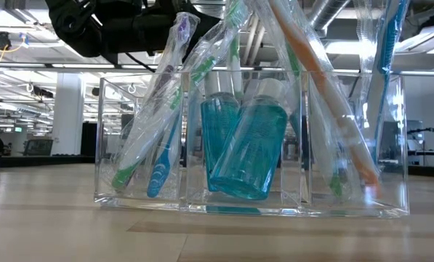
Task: Pick & Place toothbrushing station
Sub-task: Put the green toothbrush into the transparent organizer
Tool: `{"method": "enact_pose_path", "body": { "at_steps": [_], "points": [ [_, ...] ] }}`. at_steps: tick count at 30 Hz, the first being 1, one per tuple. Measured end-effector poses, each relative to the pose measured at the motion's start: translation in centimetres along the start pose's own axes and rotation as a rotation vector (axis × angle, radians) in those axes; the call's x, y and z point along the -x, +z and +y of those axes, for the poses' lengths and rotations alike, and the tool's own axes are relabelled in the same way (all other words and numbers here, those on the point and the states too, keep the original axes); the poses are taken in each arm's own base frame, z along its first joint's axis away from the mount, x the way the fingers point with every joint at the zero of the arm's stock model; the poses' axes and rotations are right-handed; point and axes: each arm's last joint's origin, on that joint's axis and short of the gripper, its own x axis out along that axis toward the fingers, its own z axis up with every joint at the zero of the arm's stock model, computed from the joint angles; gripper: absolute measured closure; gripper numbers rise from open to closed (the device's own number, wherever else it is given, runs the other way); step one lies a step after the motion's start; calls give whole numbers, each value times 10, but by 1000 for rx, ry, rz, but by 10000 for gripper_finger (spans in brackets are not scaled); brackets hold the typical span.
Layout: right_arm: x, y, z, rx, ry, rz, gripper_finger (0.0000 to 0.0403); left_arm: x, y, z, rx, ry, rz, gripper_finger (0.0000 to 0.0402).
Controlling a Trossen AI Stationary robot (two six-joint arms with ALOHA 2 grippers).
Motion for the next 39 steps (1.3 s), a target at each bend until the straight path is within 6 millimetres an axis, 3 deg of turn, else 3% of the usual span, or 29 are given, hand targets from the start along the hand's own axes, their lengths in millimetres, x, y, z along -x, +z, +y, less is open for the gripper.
{"method": "enact_pose_path", "body": {
  "at_steps": [8,12,20,27,39],
  "points": [
    [8,-4,-2,-34,-24,23,320,11,-9,9,16,36,46,398],
    [13,-10,-7,-112,-36,53,299,23,-4,6,13,31,26,398],
    [17,-25,-8,-194,-35,153,302,58,5,-8,24,9,39,398],
    [18,-30,-8,-228,-40,192,312,84,-1,-22,53,-41,45,397],
    [18,-32,-8,-235,-42,201,312,94,-12,-62,94,-170,76,396]
  ]
}}
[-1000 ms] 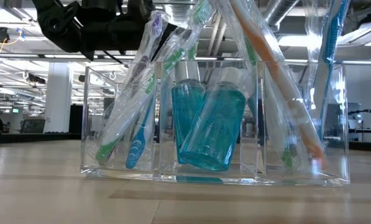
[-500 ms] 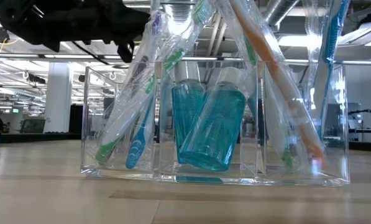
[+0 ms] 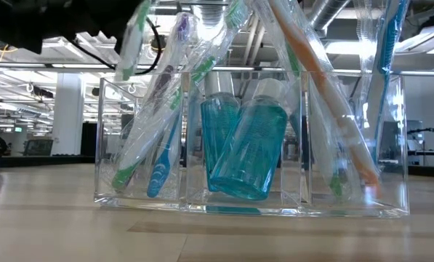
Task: Pick & Place toothbrushing station
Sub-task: Put the green toothbrush into the transparent organizer
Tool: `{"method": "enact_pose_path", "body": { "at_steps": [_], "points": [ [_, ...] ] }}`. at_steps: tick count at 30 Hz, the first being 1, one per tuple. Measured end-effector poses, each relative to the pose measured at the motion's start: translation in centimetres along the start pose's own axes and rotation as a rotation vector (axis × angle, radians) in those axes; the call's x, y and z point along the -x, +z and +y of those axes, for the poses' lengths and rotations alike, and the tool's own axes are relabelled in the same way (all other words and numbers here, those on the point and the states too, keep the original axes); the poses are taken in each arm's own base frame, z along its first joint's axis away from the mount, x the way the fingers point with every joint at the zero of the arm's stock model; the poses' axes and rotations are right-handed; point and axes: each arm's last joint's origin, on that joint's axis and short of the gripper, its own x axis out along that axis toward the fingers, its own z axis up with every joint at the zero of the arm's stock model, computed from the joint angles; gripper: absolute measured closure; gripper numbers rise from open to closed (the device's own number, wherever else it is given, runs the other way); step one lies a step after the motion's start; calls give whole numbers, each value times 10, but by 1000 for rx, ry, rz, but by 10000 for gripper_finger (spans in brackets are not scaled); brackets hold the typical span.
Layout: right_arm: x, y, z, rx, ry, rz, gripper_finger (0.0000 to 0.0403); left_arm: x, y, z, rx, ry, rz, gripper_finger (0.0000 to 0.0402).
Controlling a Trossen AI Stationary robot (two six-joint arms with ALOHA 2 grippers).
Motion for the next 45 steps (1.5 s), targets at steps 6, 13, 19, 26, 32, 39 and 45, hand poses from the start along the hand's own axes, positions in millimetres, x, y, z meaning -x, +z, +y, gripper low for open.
{"method": "enact_pose_path", "body": {
  "at_steps": [6,13,19,26,32,39,45],
  "points": [
    [-3,0,-3,-10,-7,7,311,0,-5,-17,-5,-7,-5,396],
    [-6,1,-5,-17,-13,15,311,-8,-18,-28,-3,-28,-13,396],
    [-6,0,-5,-16,-13,17,311,-18,-32,-32,10,-68,-56,396],
    [-6,0,-5,-13,-13,19,311,-41,-41,-38,11,-83,-43,396],
    [-6,0,-5,-13,-13,19,311,-61,-52,-42,7,-88,-9,396],
    [-6,0,-5,-11,-11,18,311,-64,-61,-39,-3,-58,19,396],
    [-6,0,-5,-11,-11,19,311,-64,-64,-38,-7,-50,40,396]
  ]
}}
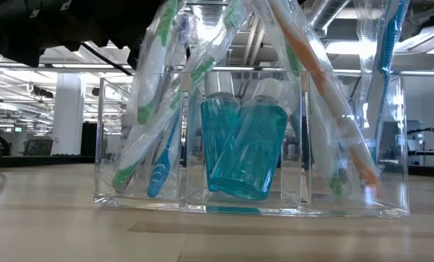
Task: Pick & Place toothbrushing station
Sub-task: Put the green toothbrush into the transparent organizer
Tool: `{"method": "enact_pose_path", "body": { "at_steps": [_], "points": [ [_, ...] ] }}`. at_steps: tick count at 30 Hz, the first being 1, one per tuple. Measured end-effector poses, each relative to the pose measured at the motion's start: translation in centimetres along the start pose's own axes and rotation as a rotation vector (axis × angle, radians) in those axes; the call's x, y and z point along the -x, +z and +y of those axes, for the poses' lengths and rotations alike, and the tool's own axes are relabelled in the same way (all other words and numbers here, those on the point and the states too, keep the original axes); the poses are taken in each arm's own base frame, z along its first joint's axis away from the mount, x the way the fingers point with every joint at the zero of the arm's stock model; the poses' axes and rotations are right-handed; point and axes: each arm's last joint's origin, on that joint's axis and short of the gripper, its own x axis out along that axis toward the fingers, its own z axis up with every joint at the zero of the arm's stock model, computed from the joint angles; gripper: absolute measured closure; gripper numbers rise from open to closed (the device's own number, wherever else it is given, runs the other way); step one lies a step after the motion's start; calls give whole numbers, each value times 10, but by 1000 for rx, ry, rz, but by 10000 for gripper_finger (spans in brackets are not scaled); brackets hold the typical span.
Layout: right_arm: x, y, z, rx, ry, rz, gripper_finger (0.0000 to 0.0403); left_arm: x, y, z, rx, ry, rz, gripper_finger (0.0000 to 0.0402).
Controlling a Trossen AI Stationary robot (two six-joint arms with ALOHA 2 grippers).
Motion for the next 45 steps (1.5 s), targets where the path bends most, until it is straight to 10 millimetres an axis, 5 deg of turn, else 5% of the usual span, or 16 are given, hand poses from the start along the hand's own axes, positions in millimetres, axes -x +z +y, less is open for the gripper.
{"method": "enact_pose_path", "body": {
  "at_steps": [45],
  "points": [
    [0,0,0,-1,0,0,311,-1,-20,-2,-59,70,102,396]
  ]
}}
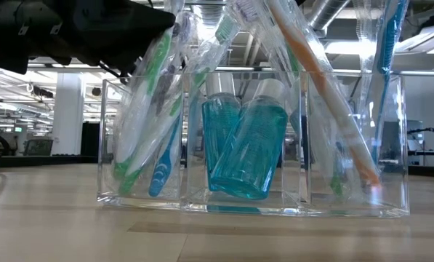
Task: Pick & Place toothbrushing station
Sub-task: Put the green toothbrush into the transparent organizer
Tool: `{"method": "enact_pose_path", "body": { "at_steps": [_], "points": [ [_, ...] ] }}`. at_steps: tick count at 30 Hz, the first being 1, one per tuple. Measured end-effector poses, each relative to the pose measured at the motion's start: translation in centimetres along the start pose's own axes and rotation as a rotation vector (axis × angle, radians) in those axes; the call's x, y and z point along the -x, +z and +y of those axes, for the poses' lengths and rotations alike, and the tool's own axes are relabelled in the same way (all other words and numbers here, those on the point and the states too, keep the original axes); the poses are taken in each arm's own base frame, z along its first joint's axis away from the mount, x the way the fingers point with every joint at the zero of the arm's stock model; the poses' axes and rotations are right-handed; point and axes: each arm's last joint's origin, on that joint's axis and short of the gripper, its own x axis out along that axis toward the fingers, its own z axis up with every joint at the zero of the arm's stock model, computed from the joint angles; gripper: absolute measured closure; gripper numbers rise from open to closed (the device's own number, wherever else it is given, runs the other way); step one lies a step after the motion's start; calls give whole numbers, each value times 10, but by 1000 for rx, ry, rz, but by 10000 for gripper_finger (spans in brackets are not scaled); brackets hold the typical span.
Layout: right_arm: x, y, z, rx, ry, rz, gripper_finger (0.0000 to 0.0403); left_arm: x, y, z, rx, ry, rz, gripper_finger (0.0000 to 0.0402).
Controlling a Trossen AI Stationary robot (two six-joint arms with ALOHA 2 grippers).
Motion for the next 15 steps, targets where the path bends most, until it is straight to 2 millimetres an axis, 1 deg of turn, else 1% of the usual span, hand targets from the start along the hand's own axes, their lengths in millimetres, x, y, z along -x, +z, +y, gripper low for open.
{"method": "enact_pose_path", "body": {
  "at_steps": [15],
  "points": [
    [0,0,0,0,0,0,311,1,-3,-3,1,4,26,396]
  ]
}}
